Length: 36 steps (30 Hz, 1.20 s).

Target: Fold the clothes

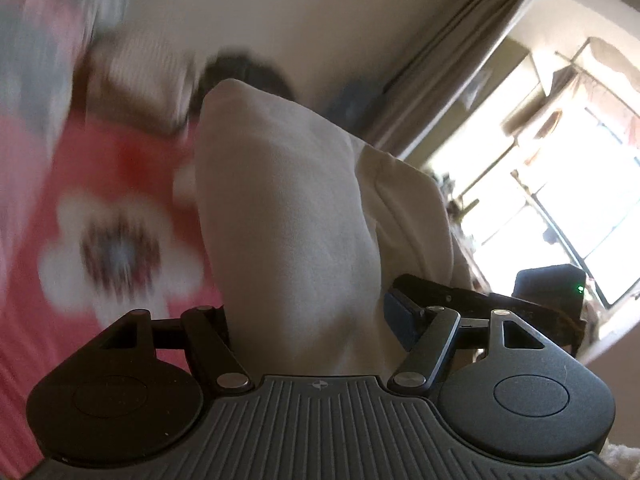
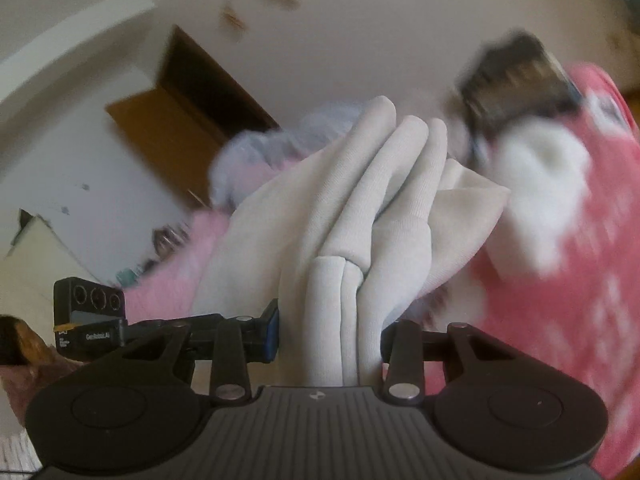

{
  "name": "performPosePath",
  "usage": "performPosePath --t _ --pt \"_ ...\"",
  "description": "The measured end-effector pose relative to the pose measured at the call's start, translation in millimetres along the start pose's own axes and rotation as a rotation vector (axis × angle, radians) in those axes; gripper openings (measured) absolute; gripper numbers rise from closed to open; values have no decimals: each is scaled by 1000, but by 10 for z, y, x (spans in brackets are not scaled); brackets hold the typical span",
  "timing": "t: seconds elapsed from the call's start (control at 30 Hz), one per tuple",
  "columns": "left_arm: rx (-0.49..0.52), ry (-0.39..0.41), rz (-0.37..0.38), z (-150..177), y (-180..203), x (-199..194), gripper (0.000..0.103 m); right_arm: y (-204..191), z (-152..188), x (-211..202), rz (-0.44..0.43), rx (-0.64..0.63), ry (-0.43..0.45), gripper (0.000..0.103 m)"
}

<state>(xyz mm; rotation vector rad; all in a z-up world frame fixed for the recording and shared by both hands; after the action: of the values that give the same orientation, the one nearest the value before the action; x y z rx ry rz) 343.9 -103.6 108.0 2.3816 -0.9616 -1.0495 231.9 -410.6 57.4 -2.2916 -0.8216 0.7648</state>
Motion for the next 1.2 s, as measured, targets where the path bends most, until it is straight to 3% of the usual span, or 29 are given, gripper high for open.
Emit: performPosePath --t 0.13,0.23,0.43,0.67,0.77,0.87,1.0,1.2 --pt "48 79 -2 -661 434 -484 70 -576 -727 -78 -54 -53 61 41" --pt "81 81 -20 -975 760 -760 71 -951 -1092 -183 -78 -47 86 41" --pt "56 -43 -81 -1006 983 -769 75 -1144 -1156 -288 -31 91 31 41" --pt "-57 -260 102 -695 523 -23 73 -746 -796 -380 198 270 -39 41" --pt "-88 -327 126 -723 314 252 73 -582 -788 -260 296 361 -65 41" --pt "-106 -370 129 -877 80 467 73 -407 -903 -8 338 410 -101 41" --pt "-122 -360 85 -1314 -235 639 73 -149 -1180 524 324 431 -116 41" --pt "-120 -237 -41 -2164 -1161 1358 69 514 -1951 1744 219 318 -134 41"
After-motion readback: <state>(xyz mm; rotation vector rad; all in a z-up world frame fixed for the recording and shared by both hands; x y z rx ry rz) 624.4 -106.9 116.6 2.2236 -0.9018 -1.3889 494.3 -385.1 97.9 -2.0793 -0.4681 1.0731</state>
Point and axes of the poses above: each gripper's, at about its wrist camera, not at the fingertips, and x roughly the way its jaws point, y to its right, z to its underside, the point moved 3 cm from there along x, roughly the way its jaws point, and after that the axes turned 2 degrees about -z, right-handed, at the moved point
